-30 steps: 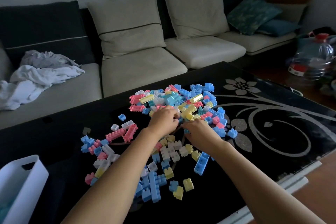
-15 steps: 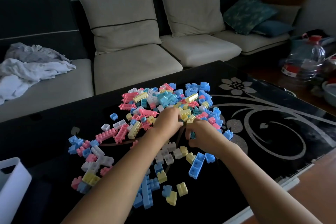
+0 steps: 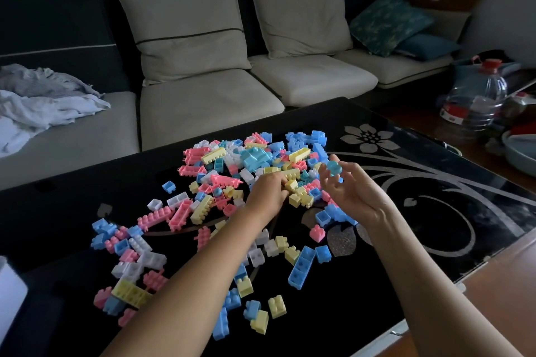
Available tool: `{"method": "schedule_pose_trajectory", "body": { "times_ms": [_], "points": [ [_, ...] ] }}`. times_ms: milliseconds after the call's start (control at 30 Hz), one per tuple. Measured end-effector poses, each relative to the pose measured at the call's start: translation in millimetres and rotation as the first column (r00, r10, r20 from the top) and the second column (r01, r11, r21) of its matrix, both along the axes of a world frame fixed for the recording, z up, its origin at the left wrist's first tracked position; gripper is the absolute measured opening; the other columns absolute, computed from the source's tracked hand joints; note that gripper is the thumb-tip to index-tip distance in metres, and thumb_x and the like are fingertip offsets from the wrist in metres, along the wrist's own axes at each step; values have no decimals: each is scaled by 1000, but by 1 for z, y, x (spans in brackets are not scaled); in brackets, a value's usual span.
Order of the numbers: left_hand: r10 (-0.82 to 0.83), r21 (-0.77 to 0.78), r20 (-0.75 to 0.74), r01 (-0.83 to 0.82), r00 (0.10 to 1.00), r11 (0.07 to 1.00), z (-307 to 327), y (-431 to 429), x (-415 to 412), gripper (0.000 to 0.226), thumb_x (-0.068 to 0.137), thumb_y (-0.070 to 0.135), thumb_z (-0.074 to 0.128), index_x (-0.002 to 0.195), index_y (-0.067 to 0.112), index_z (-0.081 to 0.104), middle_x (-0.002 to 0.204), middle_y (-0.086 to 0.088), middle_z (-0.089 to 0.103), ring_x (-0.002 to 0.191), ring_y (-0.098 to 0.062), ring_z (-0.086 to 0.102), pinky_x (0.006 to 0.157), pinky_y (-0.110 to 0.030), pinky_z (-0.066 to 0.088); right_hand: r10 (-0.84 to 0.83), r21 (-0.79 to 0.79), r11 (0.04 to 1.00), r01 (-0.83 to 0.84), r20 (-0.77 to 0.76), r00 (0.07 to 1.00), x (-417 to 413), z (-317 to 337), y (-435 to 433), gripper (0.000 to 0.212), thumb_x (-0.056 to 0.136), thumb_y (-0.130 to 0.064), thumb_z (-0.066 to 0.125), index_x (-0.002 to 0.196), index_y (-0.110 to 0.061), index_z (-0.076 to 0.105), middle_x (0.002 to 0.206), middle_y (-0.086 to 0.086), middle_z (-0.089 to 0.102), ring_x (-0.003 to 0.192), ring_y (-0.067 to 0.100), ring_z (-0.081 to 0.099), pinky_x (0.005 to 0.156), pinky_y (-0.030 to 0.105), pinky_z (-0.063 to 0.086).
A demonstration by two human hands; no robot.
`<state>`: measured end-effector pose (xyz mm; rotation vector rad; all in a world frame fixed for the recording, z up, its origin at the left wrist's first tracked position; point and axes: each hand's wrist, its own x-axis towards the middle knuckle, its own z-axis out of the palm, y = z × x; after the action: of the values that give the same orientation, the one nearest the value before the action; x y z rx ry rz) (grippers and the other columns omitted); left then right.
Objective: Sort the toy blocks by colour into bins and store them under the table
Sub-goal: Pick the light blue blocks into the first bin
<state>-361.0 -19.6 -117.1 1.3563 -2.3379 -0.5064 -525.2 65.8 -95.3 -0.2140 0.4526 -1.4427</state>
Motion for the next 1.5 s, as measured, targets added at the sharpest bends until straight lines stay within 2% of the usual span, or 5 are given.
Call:
{"method": "schedule_pose_trajectory", "body": {
  "times_ms": [167,367,600,867,1500],
  "points": [
    [153,256,-275,-81,949,963,14,1,11,17,92,10,57,107,6,64,102,-3,63,87,-12,60,74,-22,46,-52,132,990,48,26,998,6,2,-5,25,75,-5,71,97,-1,61,98,19,56,79,17,56,56,23,56],
    [857,742,-481,605,183,287,54,-10,3,22,97,1,36,95,-4,58,90,-16,59,75,-18,58,61,-19,51,-136,166,972,168,-186,973,11,3,-11,18,97,-3,41,101,1,59,81,8,50,64,8,44,50,13,47],
    [130,375,-274,-19,953,927,45,-15,-35,34,92,-5,33,91,8,65,95,-5,63,82,-13,58,70,-24,50,-166,136,908,396,-752,638,14,5,-7,26,97,-2,40,97,-5,66,72,2,50,55,7,39,44,15,37],
    [-335,114,204,317,920,941,27,-19,-20,28,90,4,47,109,20,60,110,-3,55,99,-18,54,80,-30,46,-58,-133,988,81,-794,-605,33,-8,-6,29,93,-31,56,121,-31,63,96,4,53,84,23,58,66,29,42],
    [-116,-321,650,409,751,854,6,2,-8,44,102,36,30,129,2,37,111,-15,61,117,-31,47,74,-39,49,-23,-130,982,136,-798,-602,23,-8,5,19,87,-22,60,83,-10,75,77,8,69,72,25,62,55,29,42]
  ]
}}
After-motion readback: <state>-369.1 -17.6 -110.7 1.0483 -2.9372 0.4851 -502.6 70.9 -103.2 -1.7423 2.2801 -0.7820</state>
